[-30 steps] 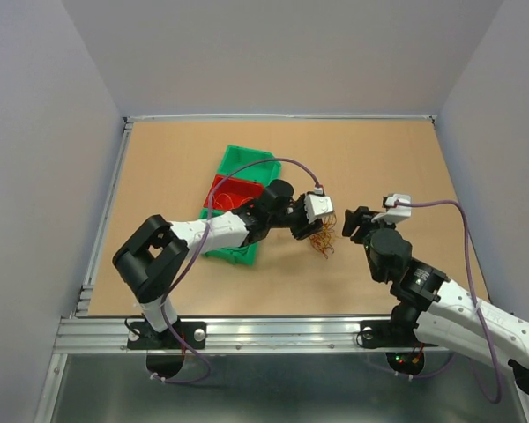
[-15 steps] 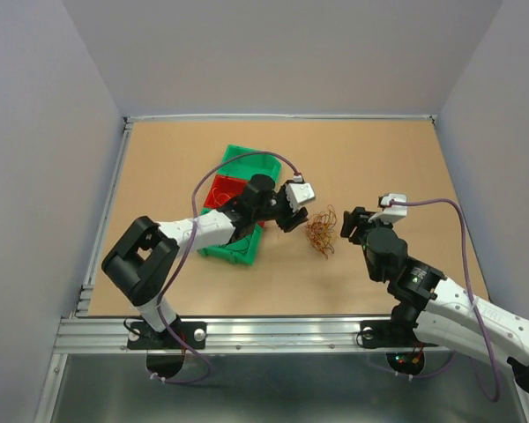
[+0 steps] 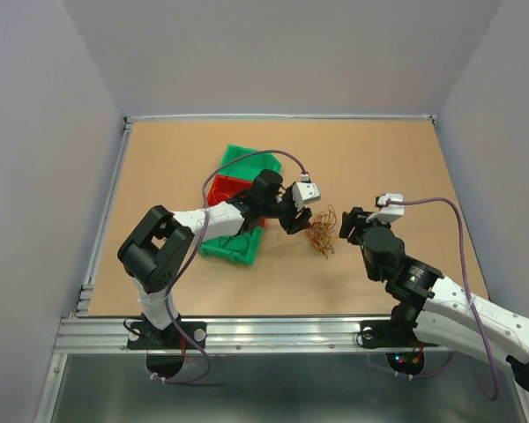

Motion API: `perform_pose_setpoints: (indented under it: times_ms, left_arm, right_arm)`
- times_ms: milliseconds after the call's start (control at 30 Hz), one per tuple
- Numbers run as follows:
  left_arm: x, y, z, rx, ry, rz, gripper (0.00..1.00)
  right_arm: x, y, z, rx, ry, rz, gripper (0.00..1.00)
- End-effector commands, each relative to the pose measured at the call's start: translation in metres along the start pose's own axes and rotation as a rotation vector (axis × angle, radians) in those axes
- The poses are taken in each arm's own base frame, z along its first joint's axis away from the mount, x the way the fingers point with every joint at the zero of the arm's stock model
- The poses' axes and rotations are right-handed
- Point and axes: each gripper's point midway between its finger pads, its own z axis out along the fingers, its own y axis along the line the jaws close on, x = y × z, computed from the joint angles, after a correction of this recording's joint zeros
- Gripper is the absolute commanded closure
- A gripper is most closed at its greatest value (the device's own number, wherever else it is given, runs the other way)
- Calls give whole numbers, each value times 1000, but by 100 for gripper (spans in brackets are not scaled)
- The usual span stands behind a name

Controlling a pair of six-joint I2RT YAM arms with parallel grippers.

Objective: Untangle the cables

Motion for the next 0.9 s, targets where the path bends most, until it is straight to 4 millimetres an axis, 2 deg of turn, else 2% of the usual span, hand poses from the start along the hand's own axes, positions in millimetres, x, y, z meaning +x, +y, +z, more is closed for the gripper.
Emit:
perform_pose_setpoints:
  times_ms: [0,333,433,467,500,567,667,733,767,800,867]
  left_arm:
    - [-13,-19,6,104,0,25,35]
    - [3,-34,23,203,71,1,40]
    - [10,-29,27,182,97,-6,58]
    - [8,-26,29,173,98,-1,83]
    - [10,-26,30,175,105,-4,100]
    - [8,-26,28,176,100,1,100]
    - [-5,-27,21,172,71,20,100]
    - [-20,-27,11,158,41,45,100]
    - [-20,-28,8,156,37,49,100]
    - [-31,-27,1,145,12,66,100]
    - [-32,-30,-4,145,3,70,100]
  right_arm:
    - [-6,-1,0,8,-22,18,39]
    - [-7,-2,-1,3,-26,25,40]
    - [-6,-3,-1,4,-26,24,40]
    - [-7,-2,-1,2,-26,25,40]
    - [-5,-2,-1,-3,-23,20,41]
    - [-2,8,-1,-50,-1,4,41]
    - [8,28,-1,-152,47,-32,41]
    - [2,46,0,-233,15,-29,41]
    - [1,50,2,-251,2,-34,41]
    - [-3,56,5,-275,-44,-40,43]
    - [-4,59,7,-296,-98,-30,45]
